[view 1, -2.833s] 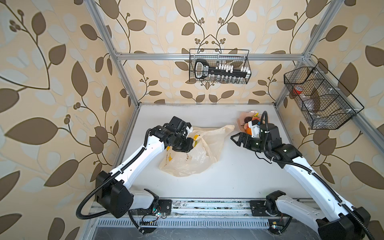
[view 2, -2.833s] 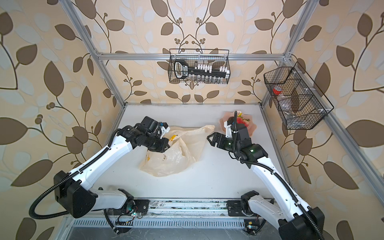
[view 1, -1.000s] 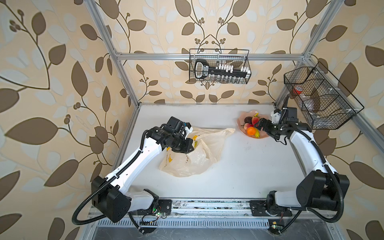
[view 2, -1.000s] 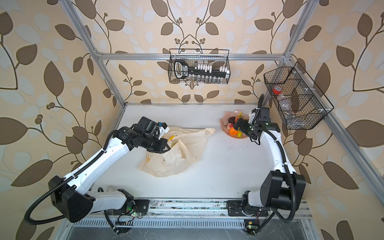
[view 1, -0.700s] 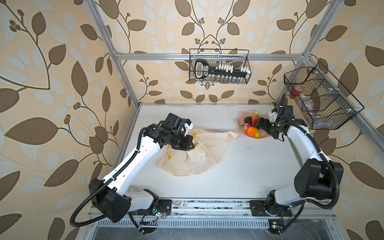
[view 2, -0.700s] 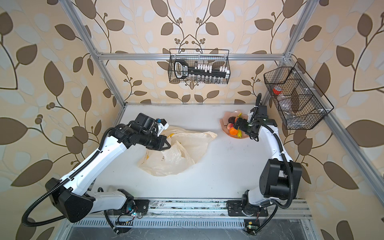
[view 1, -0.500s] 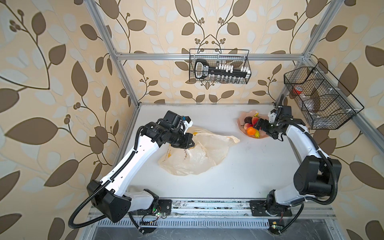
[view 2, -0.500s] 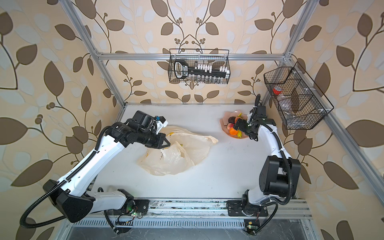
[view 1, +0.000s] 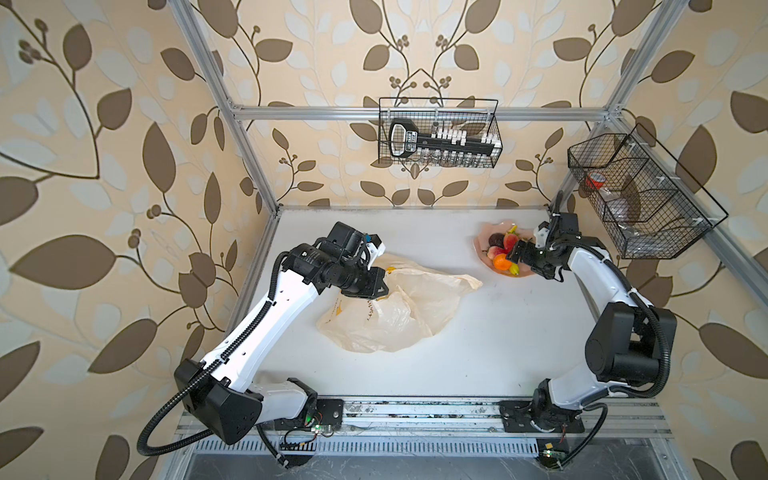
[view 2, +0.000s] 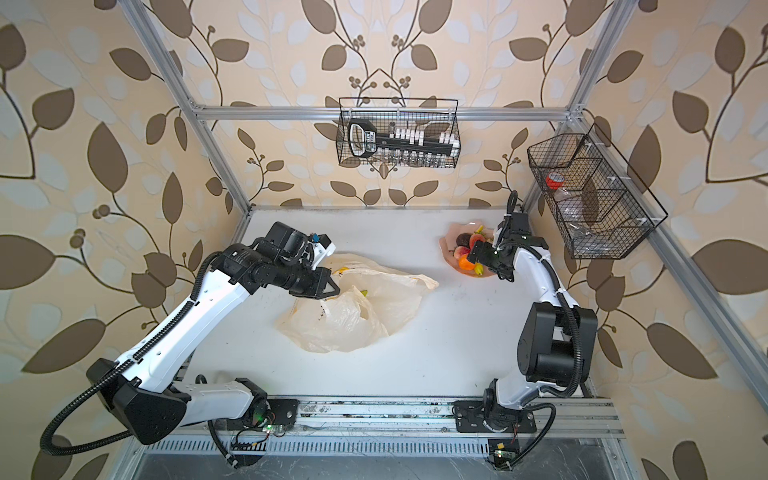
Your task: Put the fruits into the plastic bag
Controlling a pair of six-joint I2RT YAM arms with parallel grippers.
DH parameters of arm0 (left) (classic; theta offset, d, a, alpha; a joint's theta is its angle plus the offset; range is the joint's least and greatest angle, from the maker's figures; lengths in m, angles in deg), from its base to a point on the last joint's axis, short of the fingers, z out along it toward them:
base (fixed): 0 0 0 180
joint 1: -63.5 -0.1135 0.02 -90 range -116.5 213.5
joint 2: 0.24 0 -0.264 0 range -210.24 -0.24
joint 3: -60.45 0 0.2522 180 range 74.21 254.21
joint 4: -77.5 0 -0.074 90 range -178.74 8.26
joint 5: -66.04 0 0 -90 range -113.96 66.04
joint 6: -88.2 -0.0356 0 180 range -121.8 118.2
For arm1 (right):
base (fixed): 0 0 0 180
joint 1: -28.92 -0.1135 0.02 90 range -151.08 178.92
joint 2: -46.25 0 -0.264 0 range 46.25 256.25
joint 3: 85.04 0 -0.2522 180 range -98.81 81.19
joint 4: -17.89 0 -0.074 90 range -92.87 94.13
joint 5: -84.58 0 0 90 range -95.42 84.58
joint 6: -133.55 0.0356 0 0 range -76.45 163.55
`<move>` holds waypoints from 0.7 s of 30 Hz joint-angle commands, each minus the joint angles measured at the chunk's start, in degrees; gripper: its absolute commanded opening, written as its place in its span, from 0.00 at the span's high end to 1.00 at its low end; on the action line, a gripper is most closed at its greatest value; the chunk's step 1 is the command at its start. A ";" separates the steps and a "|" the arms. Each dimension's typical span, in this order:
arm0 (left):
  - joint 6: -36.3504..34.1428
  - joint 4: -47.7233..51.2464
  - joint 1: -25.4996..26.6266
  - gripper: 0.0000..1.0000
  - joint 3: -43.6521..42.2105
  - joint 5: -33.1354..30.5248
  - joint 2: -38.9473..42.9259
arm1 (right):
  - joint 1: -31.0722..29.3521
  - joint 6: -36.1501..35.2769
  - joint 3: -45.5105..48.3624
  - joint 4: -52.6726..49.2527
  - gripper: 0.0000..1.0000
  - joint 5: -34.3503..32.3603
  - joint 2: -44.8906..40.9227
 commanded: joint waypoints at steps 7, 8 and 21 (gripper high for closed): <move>0.29 0.50 -0.01 1.00 1.31 1.03 0.30 | -1.72 -2.23 -2.96 0.83 0.14 -1.44 4.78; 0.33 0.54 0.00 1.00 1.31 0.97 0.38 | -2.02 -2.23 -3.33 0.74 0.15 -1.65 5.29; 0.51 0.98 0.00 1.00 1.40 0.50 0.57 | -4.84 -4.82 -13.35 -2.46 0.22 -5.92 15.69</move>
